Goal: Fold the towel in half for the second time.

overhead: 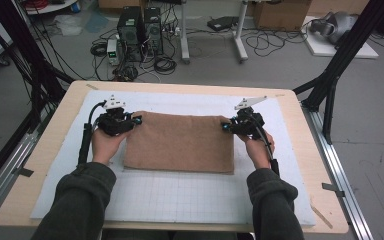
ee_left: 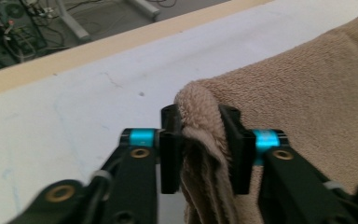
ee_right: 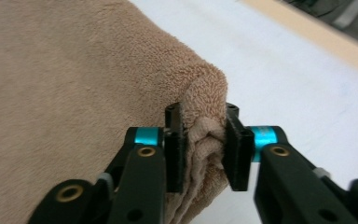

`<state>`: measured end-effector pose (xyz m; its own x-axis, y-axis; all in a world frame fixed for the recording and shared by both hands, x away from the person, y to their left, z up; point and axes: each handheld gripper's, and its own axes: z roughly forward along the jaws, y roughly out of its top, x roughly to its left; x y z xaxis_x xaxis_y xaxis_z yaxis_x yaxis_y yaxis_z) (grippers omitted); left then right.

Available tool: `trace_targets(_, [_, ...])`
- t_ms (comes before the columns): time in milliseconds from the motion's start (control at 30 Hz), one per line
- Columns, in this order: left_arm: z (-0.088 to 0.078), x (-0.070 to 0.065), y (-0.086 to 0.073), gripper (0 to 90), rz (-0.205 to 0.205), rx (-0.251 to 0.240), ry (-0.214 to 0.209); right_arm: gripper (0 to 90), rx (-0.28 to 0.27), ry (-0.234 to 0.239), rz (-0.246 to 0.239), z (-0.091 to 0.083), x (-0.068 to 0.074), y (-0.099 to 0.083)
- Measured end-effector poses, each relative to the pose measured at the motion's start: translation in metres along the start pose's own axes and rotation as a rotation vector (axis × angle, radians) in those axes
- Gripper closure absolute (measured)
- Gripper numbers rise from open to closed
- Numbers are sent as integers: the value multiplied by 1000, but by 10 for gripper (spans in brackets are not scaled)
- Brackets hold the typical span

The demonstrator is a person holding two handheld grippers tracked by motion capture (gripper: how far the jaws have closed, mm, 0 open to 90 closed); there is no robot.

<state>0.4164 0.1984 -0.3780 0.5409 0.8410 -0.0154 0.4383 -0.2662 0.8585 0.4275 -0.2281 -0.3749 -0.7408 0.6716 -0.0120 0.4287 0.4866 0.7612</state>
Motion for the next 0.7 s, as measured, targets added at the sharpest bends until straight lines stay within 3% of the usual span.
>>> trace_targets(67, [1, 5, -2, 555, -42, 5, 3, 546, 6, -43, 19, 6, -5, 1])
trace_targets(167, [-1, 7, -10, 541, -31, 42, -17, 499, 27, -10, 46, 8, -8, -4])
trace_targets(200, [-3, 7, -12, 538, -38, 63, -40, 498, 32, -10, 45, 8, -8, -6])
trace_targets(233, [-4, 5, -14, 532, -37, 53, -49, 498, 32, 8, 46, 8, -6, -9])
trace_targets(300, [-11, -1, -22, 557, -13, 34, -54, 489, 41, 35, 48, 7, -3, -14])
trace_targets(400, [-18, -8, -36, 560, 24, 53, -74, 482, 47, 48, 43, 4, 5, -21])
trace_targets(467, [-21, -10, -44, 562, 13, 49, -91, 482, 39, 65, 41, 2, 9, -25])
trace_targets(567, [-28, -14, -53, 574, 46, 60, -91, 477, 31, 75, 21, -2, 17, -32])
trace_targets(700, [-38, -13, -60, 556, 23, 33, -108, 448, 25, 93, 26, -7, 21, -36])
